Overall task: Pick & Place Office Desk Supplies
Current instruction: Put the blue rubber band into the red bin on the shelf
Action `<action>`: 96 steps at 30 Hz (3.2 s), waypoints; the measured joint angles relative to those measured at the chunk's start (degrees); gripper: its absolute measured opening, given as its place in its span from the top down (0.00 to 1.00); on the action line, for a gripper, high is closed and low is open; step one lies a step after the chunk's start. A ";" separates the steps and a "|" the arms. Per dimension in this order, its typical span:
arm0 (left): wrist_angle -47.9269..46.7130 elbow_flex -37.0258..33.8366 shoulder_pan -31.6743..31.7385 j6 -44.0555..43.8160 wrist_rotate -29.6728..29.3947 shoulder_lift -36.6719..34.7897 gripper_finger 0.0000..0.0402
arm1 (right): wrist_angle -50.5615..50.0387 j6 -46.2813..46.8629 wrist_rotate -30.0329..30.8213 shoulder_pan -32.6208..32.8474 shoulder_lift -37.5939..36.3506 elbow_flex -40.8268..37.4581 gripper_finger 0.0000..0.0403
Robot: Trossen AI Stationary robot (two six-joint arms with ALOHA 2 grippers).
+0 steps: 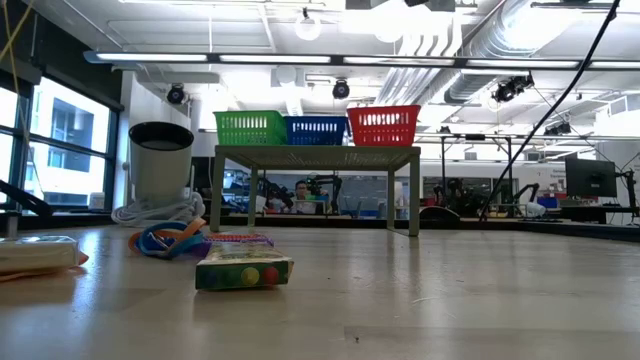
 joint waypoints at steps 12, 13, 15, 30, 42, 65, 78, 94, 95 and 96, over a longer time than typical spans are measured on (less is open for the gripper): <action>1.61 0.00 -0.07 1.32 -1.25 1.49 1.00 | -0.99 -0.11 -5.94 -1.49 0.00 -0.01 0.45; 1.60 0.00 -0.04 1.34 -1.64 1.49 1.00 | -1.01 -0.10 -5.96 -1.49 0.00 0.00 0.45; 1.68 0.00 -0.06 1.34 -1.90 1.49 1.00 | -1.03 -0.09 -5.96 -1.49 0.00 -0.02 0.45; 3.17 0.00 -0.07 2.34 -2.19 1.49 1.00 | -3.74 0.98 -5.96 -1.60 0.00 0.00 0.62; 5.22 0.00 -0.04 5.21 -1.11 1.49 1.00 | -6.94 -1.05 -5.95 -1.95 0.02 0.00 0.98; 5.53 0.00 -0.11 12.72 1.57 1.49 0.71 | -9.35 -1.44 -6.36 -1.64 0.02 0.00 0.99; 5.42 0.00 -1.82 8.93 1.60 1.46 0.53 | -26.20 8.38 -1.18 1.07 -2.45 -0.01 1.00; -0.83 0.00 -5.24 -15.14 9.08 1.40 0.53 | -50.33 6.85 10.11 -6.80 -27.73 -0.01 0.99; -0.83 0.00 -5.34 -16.08 9.07 1.40 0.53 | -50.10 5.23 9.46 -8.56 -28.96 0.00 1.00; -0.81 0.00 -5.35 -16.77 9.03 1.40 0.53 | -49.73 3.51 8.68 -10.42 -30.04 0.00 0.99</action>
